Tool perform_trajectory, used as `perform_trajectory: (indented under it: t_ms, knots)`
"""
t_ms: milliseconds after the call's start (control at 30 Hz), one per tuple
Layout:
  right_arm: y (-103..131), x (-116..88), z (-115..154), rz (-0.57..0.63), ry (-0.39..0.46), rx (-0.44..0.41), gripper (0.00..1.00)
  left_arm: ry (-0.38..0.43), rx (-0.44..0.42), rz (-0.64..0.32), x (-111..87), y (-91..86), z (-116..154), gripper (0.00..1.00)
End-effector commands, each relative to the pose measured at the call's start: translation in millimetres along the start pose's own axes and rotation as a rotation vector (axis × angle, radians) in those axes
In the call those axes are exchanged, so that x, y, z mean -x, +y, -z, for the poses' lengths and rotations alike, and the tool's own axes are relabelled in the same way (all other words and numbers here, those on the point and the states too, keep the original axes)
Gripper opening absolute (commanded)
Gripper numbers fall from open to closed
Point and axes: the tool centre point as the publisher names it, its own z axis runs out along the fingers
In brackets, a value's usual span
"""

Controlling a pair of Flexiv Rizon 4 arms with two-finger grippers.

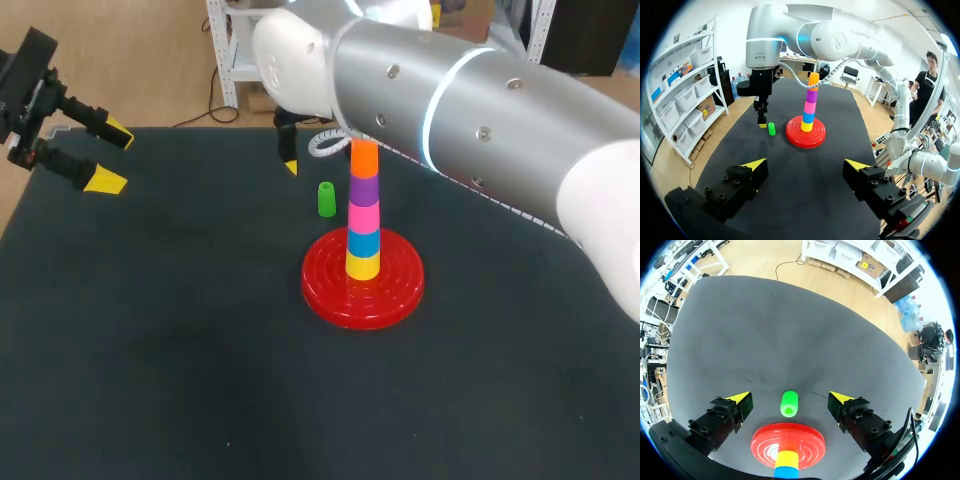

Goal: Pick up and stack the cylinders on the red base in this order: pink,purple,orange,green

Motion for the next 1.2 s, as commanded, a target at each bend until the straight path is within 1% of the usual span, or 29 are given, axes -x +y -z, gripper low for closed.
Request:
perform_trajectory:
  t_ms: [33, 800, 833, 867, 933, 1000, 1033, 1200]
  knots:
    - [0.4, 7.7, 0.9, 0.000, 0.322, 0.000, 1.00, -0.003, 0.001, -0.003, -1.1, 0.0, -0.5, 1.00]
    - [0.4, 7.7, 0.9, 0.000, 0.322, 0.000, 1.00, -0.003, 0.001, -0.003, -1.1, 0.0, -0.5, 1.00]
    - [-2.4, 13.4, 1.1, -0.007, 0.324, 0.010, 1.00, -0.003, 0.001, -0.003, -1.1, 0.0, -0.5, 1.00]
    - [-3.6, 17.9, 1.9, 0.013, 0.316, 0.020, 1.00, -0.003, 0.001, -0.003, -1.1, 0.0, -0.5, 1.00]
    - [-6.6, 28.2, -0.2, 0.016, 0.338, 0.026, 1.00, -0.003, 0.001, -0.003, -1.1, 0.0, -0.5, 1.00]
    - [-6.4, 35.4, 0.7, 0.053, 0.330, 0.035, 1.00, -0.003, 0.001, -0.003, -1.1, 0.0, -0.5, 1.00]
    - [-7.8, 38.8, 0.0, 0.050, 0.346, 0.032, 1.00, -0.003, 0.001, -0.003, -1.1, 0.0, -0.5, 1.00]
    - [-11.7, 45.1, 3.2, 0.081, 0.370, 0.049, 1.00, -0.003, 0.001, -0.003, -1.1, 0.0, -0.5, 1.00]
